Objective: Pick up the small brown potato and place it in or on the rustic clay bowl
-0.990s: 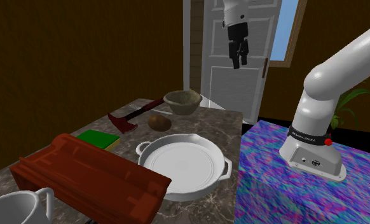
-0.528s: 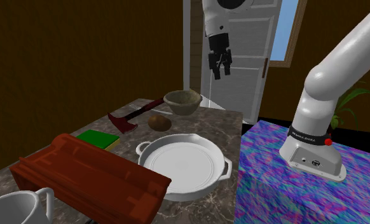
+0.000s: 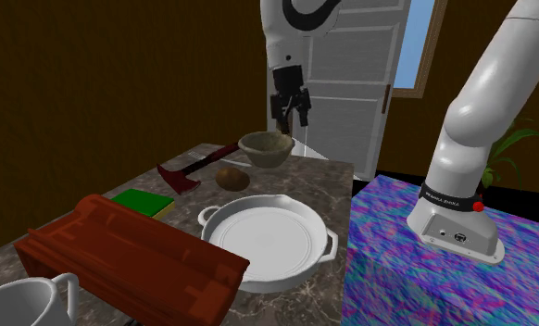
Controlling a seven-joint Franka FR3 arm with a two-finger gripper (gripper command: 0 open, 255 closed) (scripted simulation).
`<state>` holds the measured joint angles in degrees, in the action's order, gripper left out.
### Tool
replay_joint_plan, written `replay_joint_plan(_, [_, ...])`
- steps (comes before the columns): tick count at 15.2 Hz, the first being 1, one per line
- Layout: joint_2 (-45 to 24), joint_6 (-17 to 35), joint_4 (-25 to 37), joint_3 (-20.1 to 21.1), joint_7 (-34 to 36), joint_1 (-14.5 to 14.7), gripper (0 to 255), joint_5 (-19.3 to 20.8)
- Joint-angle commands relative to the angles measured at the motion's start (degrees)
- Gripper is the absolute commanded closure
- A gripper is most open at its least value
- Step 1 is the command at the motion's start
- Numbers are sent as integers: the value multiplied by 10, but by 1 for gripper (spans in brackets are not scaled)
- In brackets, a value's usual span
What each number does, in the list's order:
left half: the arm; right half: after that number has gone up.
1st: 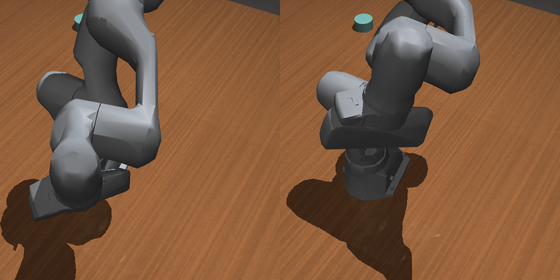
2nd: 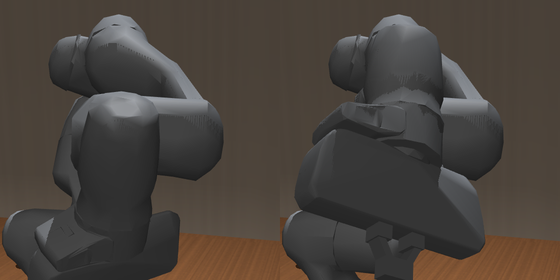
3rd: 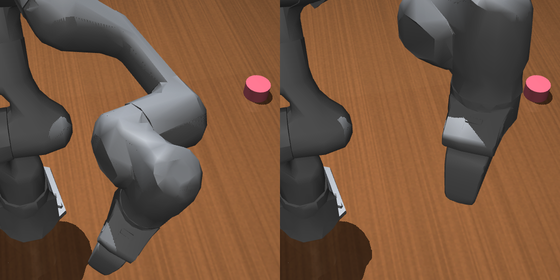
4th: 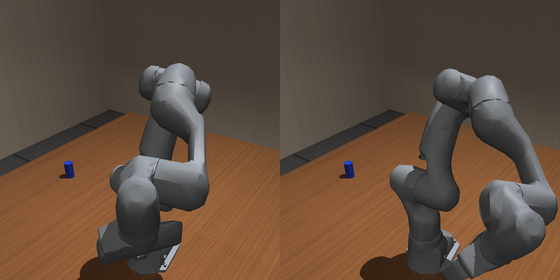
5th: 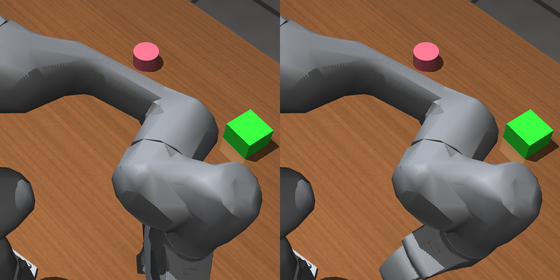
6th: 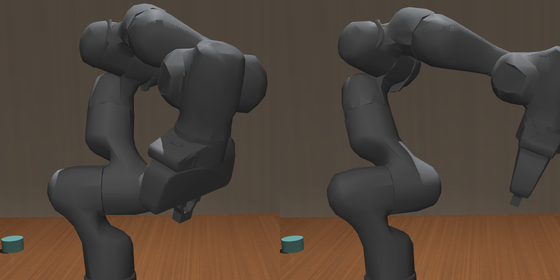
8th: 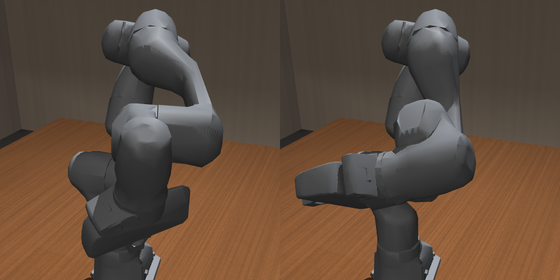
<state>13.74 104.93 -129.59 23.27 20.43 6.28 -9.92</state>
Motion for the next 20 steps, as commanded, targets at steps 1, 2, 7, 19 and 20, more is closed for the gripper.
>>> replay_joint_plan(1, [-42, 17, 27, 15, 25, 3, 0, 4])
replay_joint_plan(2, [-63, 25, 40, 22, 38, 6, 0, 8])
replay_joint_plan(7, [-173, 55, 119, 48, 104, 24, 0, 37])
replay_joint_plan(19, [-360, 96, 260, 53, 201, 87, 0, 106])
replay_joint_plan(20, [-362, 103, 255, 53, 201, 87, 0, 107])
